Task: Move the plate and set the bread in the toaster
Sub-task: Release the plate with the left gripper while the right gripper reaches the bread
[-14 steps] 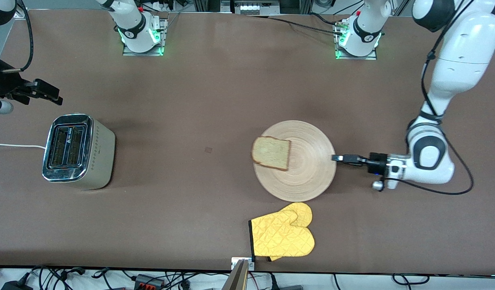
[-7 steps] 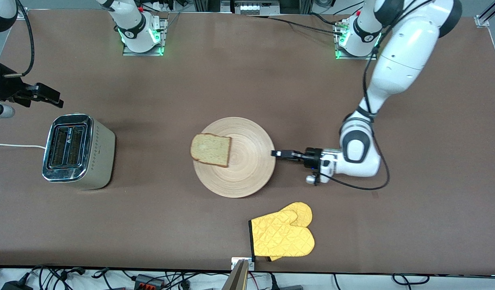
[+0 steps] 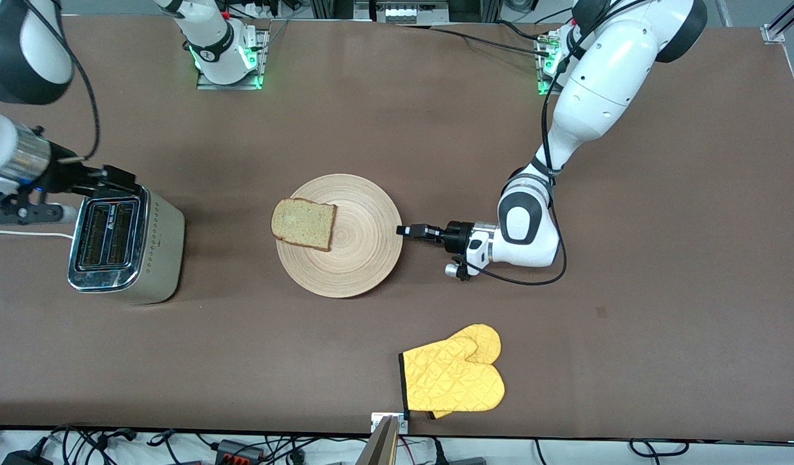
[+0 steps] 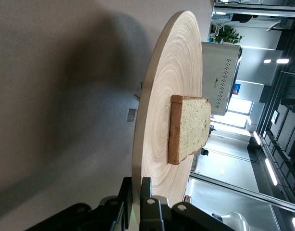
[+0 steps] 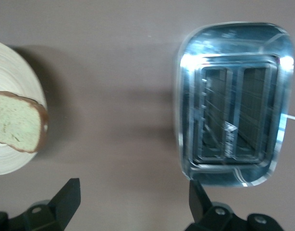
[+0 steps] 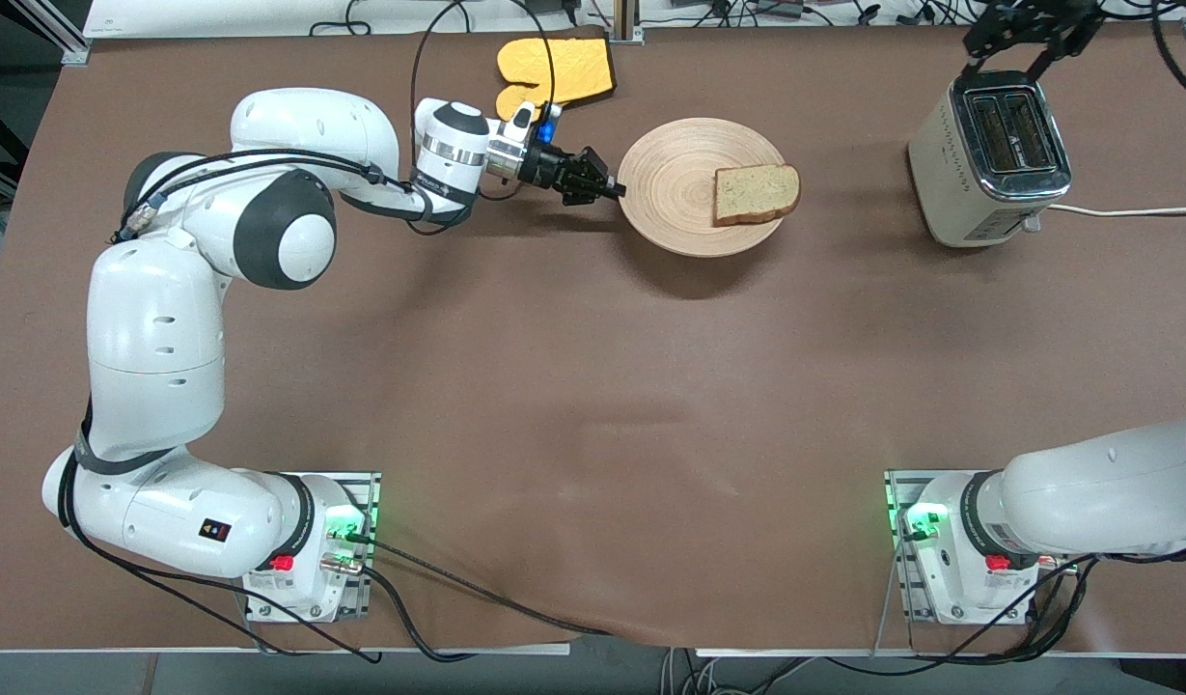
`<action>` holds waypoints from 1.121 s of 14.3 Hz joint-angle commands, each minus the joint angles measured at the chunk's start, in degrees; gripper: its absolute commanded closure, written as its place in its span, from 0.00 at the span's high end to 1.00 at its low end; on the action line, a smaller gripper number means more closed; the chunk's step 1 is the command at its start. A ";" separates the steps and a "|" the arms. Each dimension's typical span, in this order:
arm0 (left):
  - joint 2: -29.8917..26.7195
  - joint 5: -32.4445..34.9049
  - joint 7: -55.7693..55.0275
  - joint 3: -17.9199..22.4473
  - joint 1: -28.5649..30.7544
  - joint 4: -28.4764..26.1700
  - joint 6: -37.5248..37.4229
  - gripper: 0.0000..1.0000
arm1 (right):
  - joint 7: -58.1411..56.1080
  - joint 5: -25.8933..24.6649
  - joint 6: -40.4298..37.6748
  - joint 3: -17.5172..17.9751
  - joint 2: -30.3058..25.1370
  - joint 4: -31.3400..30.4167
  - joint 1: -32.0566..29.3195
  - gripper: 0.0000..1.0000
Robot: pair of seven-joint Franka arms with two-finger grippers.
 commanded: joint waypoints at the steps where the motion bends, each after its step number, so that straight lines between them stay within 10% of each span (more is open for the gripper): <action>1: -0.07 -1.31 0.90 0.79 -0.75 0.15 -0.70 0.00 | 1.19 0.72 1.85 0.00 2.07 0.16 3.07 1.00; 7: 0.81 -0.43 0.90 0.88 -1.02 -0.02 0.80 0.07 | 2.60 5.71 7.03 0.00 10.07 0.07 7.30 1.00; 12: 0.73 -0.26 0.64 1.14 -0.23 -0.11 0.36 0.34 | 7.67 9.15 9.68 0.00 14.64 -0.01 9.76 0.86; 16: -1.02 13.41 -0.15 1.85 7.13 0.94 -4.28 0.35 | 8.31 15.48 9.59 0.00 17.98 -0.19 10.03 0.82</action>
